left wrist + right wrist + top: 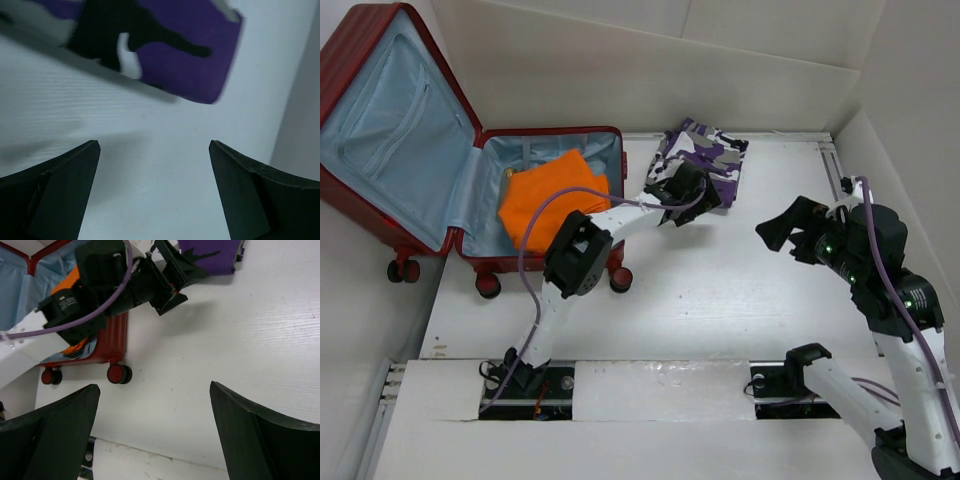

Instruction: Pack the luggage

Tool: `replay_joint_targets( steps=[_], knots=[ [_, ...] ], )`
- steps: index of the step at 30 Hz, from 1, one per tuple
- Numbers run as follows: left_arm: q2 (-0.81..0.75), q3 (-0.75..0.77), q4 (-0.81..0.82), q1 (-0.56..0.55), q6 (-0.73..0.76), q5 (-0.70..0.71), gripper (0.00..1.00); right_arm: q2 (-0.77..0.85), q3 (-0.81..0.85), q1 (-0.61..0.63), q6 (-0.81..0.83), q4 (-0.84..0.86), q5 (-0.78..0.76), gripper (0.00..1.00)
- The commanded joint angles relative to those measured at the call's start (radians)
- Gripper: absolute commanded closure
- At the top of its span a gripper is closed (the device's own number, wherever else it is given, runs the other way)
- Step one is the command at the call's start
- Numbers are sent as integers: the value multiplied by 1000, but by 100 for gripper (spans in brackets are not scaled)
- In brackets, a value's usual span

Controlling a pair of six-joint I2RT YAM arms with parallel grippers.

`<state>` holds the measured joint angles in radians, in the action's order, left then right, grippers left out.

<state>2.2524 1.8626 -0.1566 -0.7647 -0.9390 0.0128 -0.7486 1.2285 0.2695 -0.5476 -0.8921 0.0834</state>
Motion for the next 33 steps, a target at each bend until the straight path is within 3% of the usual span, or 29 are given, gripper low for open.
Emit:
replay_joint_targets(
  steps=[1,4,8,15,23,27,29,33],
  knots=[
    [-41,-41,80,28,-282,65,12,32,37,7,-3,-30,-45,2],
    [-40,-137,126,28,-380,107,16,41,48,7,-3,-39,-45,2],
    [-8,-148,160,37,-481,156,16,41,48,7,8,-48,-45,1],
    [79,-120,147,61,-701,182,16,32,39,7,18,-48,-13,1],
    [188,-11,112,90,-784,182,22,23,39,7,28,-48,-4,1],
    [216,12,112,90,-804,182,37,23,48,7,28,-57,-4,1],
    [228,38,123,99,-776,193,54,34,48,7,28,-57,-4,1],
    [245,75,95,110,-730,193,63,45,48,7,18,-67,-4,2]
  ],
)
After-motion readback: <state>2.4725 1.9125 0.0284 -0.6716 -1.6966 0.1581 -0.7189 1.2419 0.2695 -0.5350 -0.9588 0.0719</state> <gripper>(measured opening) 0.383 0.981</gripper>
